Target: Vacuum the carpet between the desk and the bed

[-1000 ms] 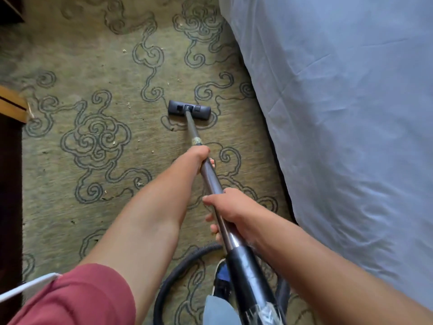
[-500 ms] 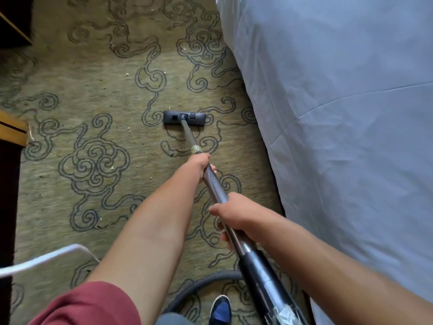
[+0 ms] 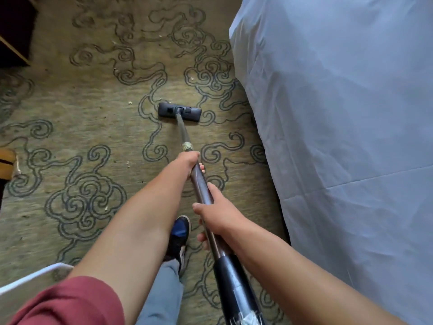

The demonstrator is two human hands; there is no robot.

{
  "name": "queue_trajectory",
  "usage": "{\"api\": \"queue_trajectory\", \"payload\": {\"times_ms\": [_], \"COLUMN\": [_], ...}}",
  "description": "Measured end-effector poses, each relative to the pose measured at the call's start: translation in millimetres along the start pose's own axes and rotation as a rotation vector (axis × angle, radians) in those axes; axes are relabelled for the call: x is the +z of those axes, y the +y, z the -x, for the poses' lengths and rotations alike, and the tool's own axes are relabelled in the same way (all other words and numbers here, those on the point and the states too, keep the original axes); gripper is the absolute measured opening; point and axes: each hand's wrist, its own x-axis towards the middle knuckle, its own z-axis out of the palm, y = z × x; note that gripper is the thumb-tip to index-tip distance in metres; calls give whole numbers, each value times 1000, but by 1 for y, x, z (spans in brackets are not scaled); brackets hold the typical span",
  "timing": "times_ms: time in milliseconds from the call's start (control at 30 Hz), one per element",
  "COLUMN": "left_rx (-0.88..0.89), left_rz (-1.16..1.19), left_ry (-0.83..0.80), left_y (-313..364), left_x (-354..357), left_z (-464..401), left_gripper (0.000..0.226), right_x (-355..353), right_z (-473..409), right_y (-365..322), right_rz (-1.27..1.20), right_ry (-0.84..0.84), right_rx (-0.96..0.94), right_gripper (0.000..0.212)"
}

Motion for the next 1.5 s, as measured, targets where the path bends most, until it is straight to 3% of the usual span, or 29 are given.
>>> {"api": "queue_trajectory", "payload": {"times_ms": [167,400,567,667,800,1133,1500], "left_rx": [20,-3,17,20,50,-8,-173], "left_rz": [-82,-113,-82,-67,6,22,3], "left_ry": [-9,-38,-39,-50,-7,-70,-54], "left_y": [109,221,286,311,315,287,208], "left_x": [-33,-55,-53,-51,-41,-2,34], "left_z": [-42,-99,-141,-160,-163,-135,-39], "left_gripper": [26,28,28,28,36,50,52], "right_x": [23,24,6,-1,-18,-58,-79], "right_z": [-65,-123,-164,-183,-180,-168,-53], "right_y": [-102,-213,-274,-295,-303,-275,-209], "right_rz": [60,140,134,142,319,942,940], "right_ry": [42,73,65,67,95,191,166], "right_rx": [-84,-57,-26,-28,-43,-108,0], "right_gripper": [71,73,101,100,96,95,95]}}
